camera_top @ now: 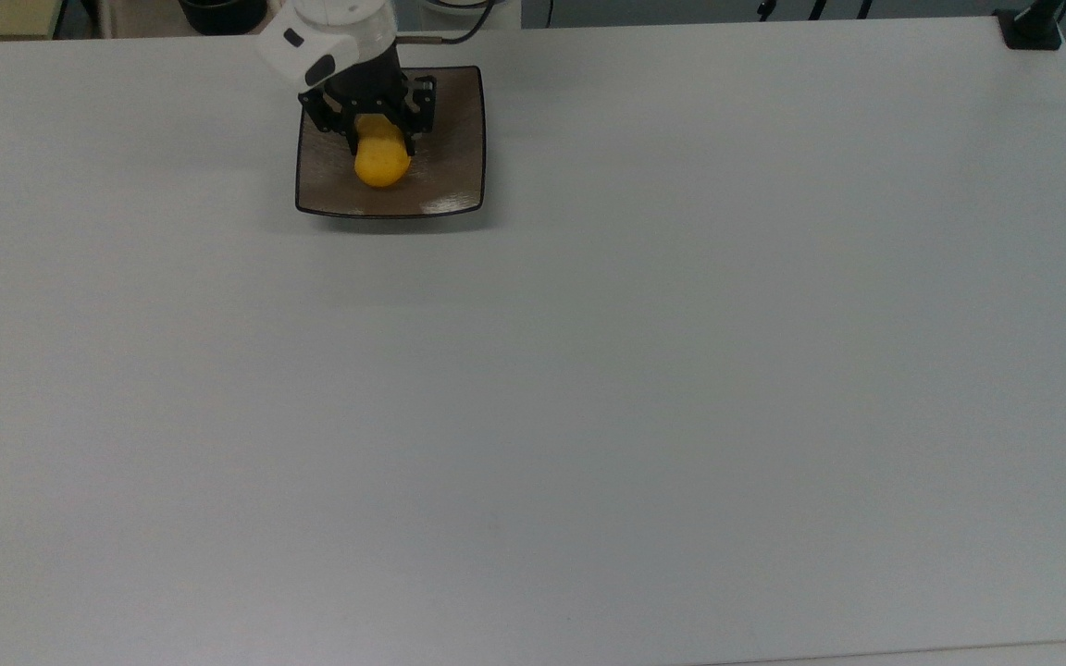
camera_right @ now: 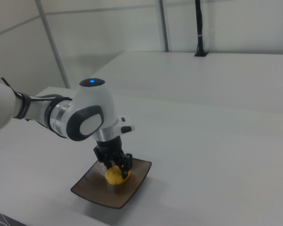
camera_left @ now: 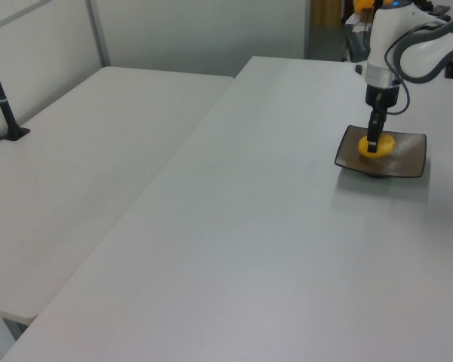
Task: Put potatoes on a ceramic plate
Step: 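Open the gripper to release the potato onto the plate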
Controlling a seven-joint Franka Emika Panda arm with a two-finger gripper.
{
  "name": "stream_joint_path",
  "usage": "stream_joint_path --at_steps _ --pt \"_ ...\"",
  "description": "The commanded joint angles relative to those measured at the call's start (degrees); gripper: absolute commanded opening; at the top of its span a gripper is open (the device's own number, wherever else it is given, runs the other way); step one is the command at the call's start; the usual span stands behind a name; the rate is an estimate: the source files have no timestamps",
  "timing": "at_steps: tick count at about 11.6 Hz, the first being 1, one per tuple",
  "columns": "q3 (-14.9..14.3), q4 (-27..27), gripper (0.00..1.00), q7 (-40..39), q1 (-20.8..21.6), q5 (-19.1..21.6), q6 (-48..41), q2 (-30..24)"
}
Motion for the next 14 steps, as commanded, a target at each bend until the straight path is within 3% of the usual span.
stream_joint_path --at_steps 1,3,4,6,8,10,14 --pt "0.9 -0.9 0.34 -0.9 -0.8 -1.0 2.1 1.0" --pt "0.9 -0.7 0.81 -0.9 -0.8 -1.1 1.3 0.9" --pt "0.9 -0.5 1.00 -0.4 -0.7 -1.1 1.0 0.7" --pt "1.5 1.8 1.00 1.6 -0.1 -1.1 -1.6 -0.1" --pt "5.9 9.1 1.00 8.5 -0.1 -1.1 -9.1 -0.1" --pt "8.8 19.0 1.00 13.1 0.0 -1.2 -18.3 -0.1" --pt "8.9 38.6 1.00 13.4 2.0 -0.3 -38.7 0.1"
